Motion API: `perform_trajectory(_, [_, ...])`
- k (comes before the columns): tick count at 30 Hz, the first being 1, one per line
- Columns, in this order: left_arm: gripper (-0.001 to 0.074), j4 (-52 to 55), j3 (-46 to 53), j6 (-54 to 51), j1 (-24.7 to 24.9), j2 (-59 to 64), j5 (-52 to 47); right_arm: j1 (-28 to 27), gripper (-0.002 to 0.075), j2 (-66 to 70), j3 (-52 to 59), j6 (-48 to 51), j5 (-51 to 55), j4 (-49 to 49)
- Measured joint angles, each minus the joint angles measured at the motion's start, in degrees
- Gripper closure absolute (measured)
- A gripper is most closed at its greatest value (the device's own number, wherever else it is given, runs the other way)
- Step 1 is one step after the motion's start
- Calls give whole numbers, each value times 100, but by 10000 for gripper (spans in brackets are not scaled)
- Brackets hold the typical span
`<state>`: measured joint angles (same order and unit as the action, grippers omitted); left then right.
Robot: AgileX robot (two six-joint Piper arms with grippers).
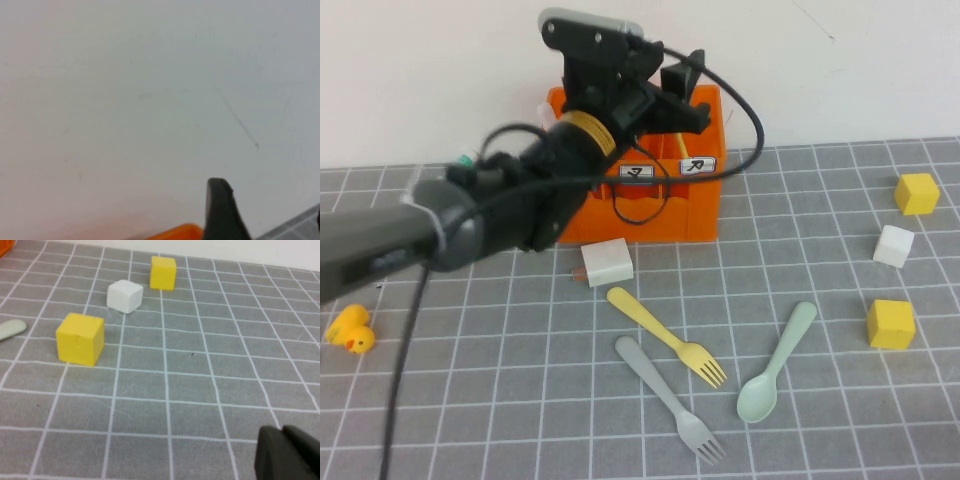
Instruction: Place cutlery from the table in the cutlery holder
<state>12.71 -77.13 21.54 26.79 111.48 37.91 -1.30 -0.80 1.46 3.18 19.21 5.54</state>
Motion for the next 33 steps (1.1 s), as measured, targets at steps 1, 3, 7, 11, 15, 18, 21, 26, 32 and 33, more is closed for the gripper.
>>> perform_trajectory(1, [397,7,0,-14,0,-168,-352,0,729,0,0,0,0,0])
perform_trajectory(3, [475,17,0,-93,0,-571,-1066,0,729,0,0,0,0,0])
perform_trajectory(7, [660,292,0,-509,0,-1668,-2414,0,729,0,0,0,0,0])
perform_trajectory(11, [720,521,0,-768,0,-2607,-3371,0,729,0,0,0,0,0])
perform_trajectory(15, [730,546,0,-870,0,-3513,-4372,0,729,0,0,0,0,0])
perform_trajectory(18, [732,554,33,-1102,0,-4188,-5166,0,729,0,0,0,0,0])
perform_trajectory(21, [734,569,362,-1199,0,-4860,-5519,0,729,0,0,0,0,0])
perform_trajectory(26, [734,569,1503,-1061,0,-5971,-5551,0,729,0,0,0,0,0])
perform_trajectory(32, [734,569,3249,-895,0,-7000,-5135,0,729,0,0,0,0,0])
perform_trajectory(33, [734,569,3558,-866,0,-7153,-5048,0,729,0,0,0,0,0])
